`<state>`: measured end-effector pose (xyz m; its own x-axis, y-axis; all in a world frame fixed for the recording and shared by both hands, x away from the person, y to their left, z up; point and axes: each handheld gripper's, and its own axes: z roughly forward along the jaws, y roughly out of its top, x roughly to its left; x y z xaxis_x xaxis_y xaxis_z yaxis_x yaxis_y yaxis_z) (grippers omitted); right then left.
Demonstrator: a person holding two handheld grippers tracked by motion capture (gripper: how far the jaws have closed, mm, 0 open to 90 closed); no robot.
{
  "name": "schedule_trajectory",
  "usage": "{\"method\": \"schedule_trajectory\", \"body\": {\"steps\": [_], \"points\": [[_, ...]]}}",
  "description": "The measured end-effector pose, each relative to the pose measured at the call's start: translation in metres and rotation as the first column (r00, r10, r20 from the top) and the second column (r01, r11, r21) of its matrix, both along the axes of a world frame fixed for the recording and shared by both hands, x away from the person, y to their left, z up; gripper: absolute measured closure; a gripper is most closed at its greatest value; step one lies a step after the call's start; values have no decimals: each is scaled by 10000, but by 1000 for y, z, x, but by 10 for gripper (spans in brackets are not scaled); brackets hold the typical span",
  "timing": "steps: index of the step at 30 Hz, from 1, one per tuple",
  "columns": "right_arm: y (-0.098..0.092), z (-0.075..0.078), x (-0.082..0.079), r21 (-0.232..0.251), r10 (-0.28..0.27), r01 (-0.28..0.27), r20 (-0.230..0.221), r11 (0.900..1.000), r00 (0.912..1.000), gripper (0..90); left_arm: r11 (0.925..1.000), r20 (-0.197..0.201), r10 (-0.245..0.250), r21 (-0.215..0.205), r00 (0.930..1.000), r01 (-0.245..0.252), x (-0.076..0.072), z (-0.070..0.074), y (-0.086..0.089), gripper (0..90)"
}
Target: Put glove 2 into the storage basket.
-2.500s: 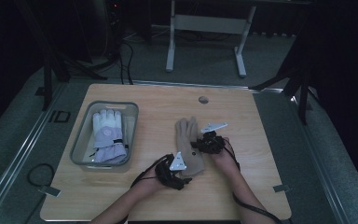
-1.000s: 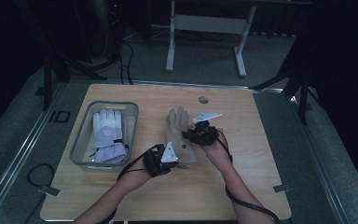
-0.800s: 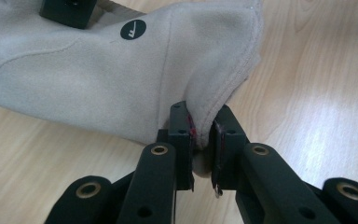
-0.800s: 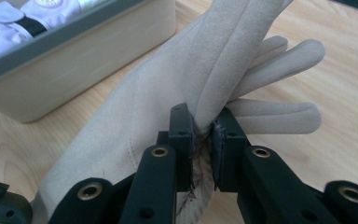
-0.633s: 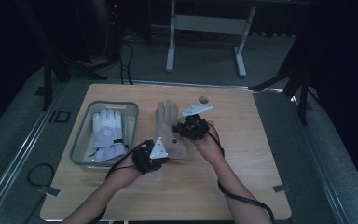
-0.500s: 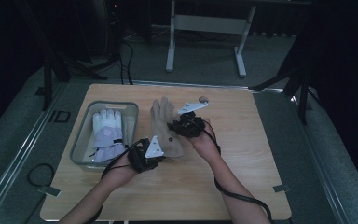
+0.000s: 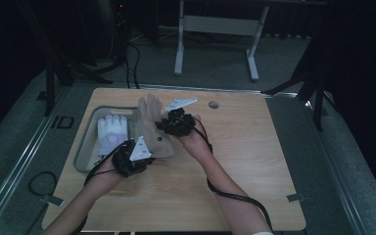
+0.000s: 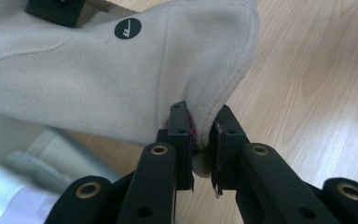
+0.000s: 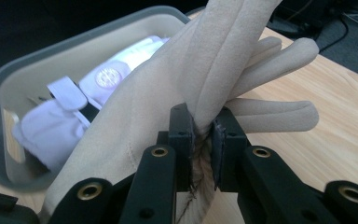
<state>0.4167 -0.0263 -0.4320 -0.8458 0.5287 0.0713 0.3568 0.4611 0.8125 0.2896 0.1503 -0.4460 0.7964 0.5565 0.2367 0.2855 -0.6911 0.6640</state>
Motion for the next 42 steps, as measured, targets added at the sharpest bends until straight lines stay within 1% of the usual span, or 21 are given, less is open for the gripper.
{"method": "schedule_trajectory", "body": {"steps": [1, 3, 6, 9, 12, 14, 17, 21, 25, 27, 29, 31, 33, 34, 35, 38, 40, 42], "points": [[5, 1, 0, -8, 47, -47, -9, 10000, 10000, 802, 9999, 38, 60, 107, 10000, -61, -1, 1, 4, 809], [14, 2, 0, 29, 171, -171, 15, 9998, 9999, 802, 9998, 15, 159, 70, 9999, -160, -2, 2, 12, 809], [29, 4, 1, 65, 287, -287, 5, 9996, 9996, 802, 9993, -18, 348, 127, 9994, -348, -4, 2, 24, 809], [44, 5, 1, 14, 417, -417, 85, 9991, 9991, 802, 9984, -39, 545, 131, 9985, -544, -5, 2, 34, 809], [58, 6, 1, 36, 592, -592, 67, 9982, 9982, 801, 9971, -21, 733, 223, 9973, -732, -8, 3, 45, 809], [68, 7, 2, -24, 728, -728, 123, 9973, 9973, 801, 9959, 6, 875, 242, 9962, -875, -9, 4, 53, 808], [81, 9, 2, 24, 861, -862, 133, 9963, 9962, 801, 9937, -7, 1087, 278, 9941, -1086, -11, 5, 65, 809], [100, 8, 3, -74, 1053, -1053, 116, 9944, 9944, 801, 9904, -39, 1335, 381, 9910, -1333, -13, 4, 77, 809], [118, 6, 4, -64, 1195, -1195, 62, 9928, 9928, 801, 9866, -71, 1601, 336, 9871, -1598, -16, 3, 90, 808], [125, 4, 4, -30, 1252, -1252, 77, 9921, 9921, 800, 9853, -161, 1697, 227, 9854, -1694, -16, 2, 96, 808], [131, 0, 4, -19, 1276, -1276, 62, 9918, 9918, 800, 9835, -222, 1799, 210, 9834, -1795, -16, -2, 100, 808], [134, -6, 7, -4, 1270, -1270, -138, 9919, 9918, 799, 9814, -424, 1921, 75, 9805, -1919, -15, -7, 104, 808], [137, -15, 10, -55, 1265, -1267, -366, 9919, 9913, 799, 9813, -551, 1924, 114, 9798, -1921, -12, -13, 106, 808], [139, -19, 12, -118, 1248, -1255, -447, 9920, 9912, 799, 9802, -625, 1980, 97, 9782, -1978, -12, -16, 106, 808], [140, -24, 13, -228, 1242, -1256, -541, 9918, 9908, 798, 9803, -652, 1976, 105, 9781, -1973, -11, -19, 106, 809], [143, -39, 18, -650, 1091, -1142, -773, 9913, 9910, 795, 9793, -771, 2025, 134, 9762, -2020, -10, -25, 105, 807], [143, -47, 21, -651, 1000, -1065, -967, 9922, 9903, 793, 9784, -856, 2065, 90, 9747, -2065, -8, -27, 105, 807], [142, -51, 23, -664, 873, -950, -1110, 9933, 9900, 785, 9779, -975, 2086, 52, 9731, -2091, -5, -28, 104, 807]]}}
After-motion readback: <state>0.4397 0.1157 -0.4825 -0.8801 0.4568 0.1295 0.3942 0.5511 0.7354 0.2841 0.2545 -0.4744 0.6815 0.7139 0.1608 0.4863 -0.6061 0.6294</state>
